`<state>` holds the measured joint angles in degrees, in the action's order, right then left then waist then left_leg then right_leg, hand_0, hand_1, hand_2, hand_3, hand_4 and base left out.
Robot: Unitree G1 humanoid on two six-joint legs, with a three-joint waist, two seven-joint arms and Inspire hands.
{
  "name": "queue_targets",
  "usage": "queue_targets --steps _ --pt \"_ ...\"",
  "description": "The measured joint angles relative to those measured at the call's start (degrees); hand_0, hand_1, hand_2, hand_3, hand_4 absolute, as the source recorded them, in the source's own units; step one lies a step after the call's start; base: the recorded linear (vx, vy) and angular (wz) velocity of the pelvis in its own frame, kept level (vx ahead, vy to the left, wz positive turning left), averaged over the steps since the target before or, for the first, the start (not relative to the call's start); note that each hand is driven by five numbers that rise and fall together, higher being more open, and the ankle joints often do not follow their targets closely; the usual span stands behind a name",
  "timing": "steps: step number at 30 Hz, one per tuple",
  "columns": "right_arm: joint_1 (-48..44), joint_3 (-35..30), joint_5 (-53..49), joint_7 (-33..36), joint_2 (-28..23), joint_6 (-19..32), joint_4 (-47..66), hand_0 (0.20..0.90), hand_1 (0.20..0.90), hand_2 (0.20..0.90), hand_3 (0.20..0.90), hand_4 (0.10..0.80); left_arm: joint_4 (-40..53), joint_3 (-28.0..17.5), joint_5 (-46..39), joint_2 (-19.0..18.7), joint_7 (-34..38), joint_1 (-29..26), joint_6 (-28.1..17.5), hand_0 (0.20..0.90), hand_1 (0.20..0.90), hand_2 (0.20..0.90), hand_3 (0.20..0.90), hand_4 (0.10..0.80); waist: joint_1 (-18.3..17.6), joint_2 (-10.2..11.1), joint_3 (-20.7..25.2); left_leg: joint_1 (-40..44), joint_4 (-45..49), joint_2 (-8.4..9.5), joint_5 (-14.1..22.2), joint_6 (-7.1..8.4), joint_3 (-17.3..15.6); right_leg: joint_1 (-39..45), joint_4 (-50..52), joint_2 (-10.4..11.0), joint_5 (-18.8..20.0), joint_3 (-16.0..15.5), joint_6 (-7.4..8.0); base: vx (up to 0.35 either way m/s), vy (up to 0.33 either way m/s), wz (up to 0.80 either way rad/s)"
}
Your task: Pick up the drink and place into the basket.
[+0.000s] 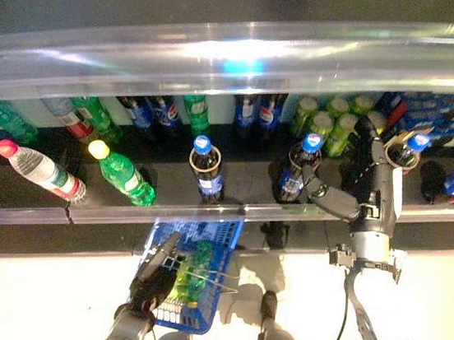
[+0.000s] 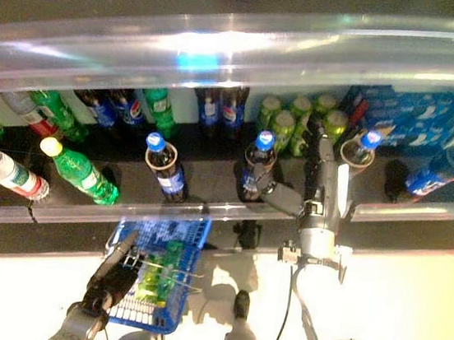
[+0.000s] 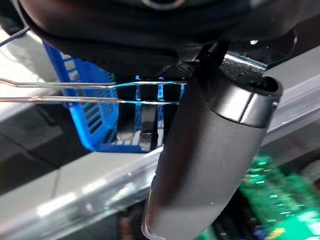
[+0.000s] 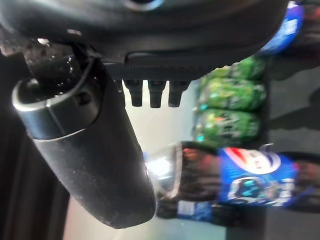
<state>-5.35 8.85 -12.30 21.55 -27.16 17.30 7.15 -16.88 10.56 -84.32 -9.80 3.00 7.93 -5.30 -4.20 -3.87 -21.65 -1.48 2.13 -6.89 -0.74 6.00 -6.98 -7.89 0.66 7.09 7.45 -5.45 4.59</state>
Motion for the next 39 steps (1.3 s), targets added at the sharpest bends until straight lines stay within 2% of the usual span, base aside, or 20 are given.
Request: queue_targets --steps 5,10,14,20,30,39 --pt "-1.0 0.0 0.0 0.8 -0.1 0.2 -1.0 0.9 0.9 0.9 0.9 0.8 0.0 1.8 -0.7 0.5 0.0 -2.5 -0.8 0.3 0.3 0.3 0.2 0.1 -2.4 -1.3 -4.5 -1.8 1.1 0.22 -0.1 0.17 -0.4 -2.3 1.1 0.1 0.3 1.1 -0.24 -0.06 0.048 -0.09" --pt "-2.6 0.5 0.0 1.3 -1.3 0.4 -2.5 0.9 0.9 0.9 0.9 0.8 0.1 3.9 -1.6 1.2 -0.2 -6.0 -2.6 0.3 0.3 0.3 0.2 0.1 -2.4 -2.5 -7.2 -4.2 2.6 0.25 0.0 0.25 -0.4 -4.6 2.2 -0.1 0.3 1.2 -0.35 -0.085 -0.009 -0.01" --pt "-6.6 1.3 0.0 1.3 -1.3 0.8 -5.6 0.9 0.9 0.9 0.9 0.8 0.1 4.0 -2.7 1.2 -0.2 -7.6 -4.7 0.3 0.3 0.3 0.2 0.1 -2.0 -2.6 -8.4 -7.1 4.9 0.04 0.4 0.42 -0.2 -6.9 3.7 -0.2 0.1 1.1 -0.77 -0.059 -0.043 0.03" --pt "-9.0 3.3 0.0 1.1 -1.3 0.8 -6.8 0.9 0.9 0.9 0.9 0.8 0.1 3.9 -2.8 1.0 -0.2 -8.1 -7.3 0.3 0.3 0.3 0.2 0.1 -1.5 -2.7 -9.1 -9.8 8.1 -0.32 1.4 0.48 0.3 -9.3 6.2 -0.3 -0.7 1.1 -1.29 -0.003 -0.028 0.01" --pt "-13.0 5.3 1.0 0.9 -1.1 0.8 -6.9 0.9 0.9 0.9 0.9 0.8 0.1 4.0 -2.8 0.4 -0.2 -10.4 -7.3 0.3 0.3 0.3 0.2 0.1 0.8 -2.5 -9.3 -14.0 10.0 -0.52 1.5 0.67 2.4 -12.1 7.7 -0.4 -1.2 -0.4 -1.69 0.021 -0.04 0.08" --pt "-18.2 5.3 1.0 2.3 0.0 0.8 -12.9 0.9 0.9 0.9 0.9 0.8 0.0 4.2 -2.8 0.2 0.0 -11.7 -6.7 0.3 0.3 0.3 0.2 0.1 2.7 -2.3 -9.3 -15.8 11.1 -0.71 1.6 0.79 3.7 -13.4 10.3 -0.1 -3.2 -2.4 -1.96 0.034 -0.034 0.11"
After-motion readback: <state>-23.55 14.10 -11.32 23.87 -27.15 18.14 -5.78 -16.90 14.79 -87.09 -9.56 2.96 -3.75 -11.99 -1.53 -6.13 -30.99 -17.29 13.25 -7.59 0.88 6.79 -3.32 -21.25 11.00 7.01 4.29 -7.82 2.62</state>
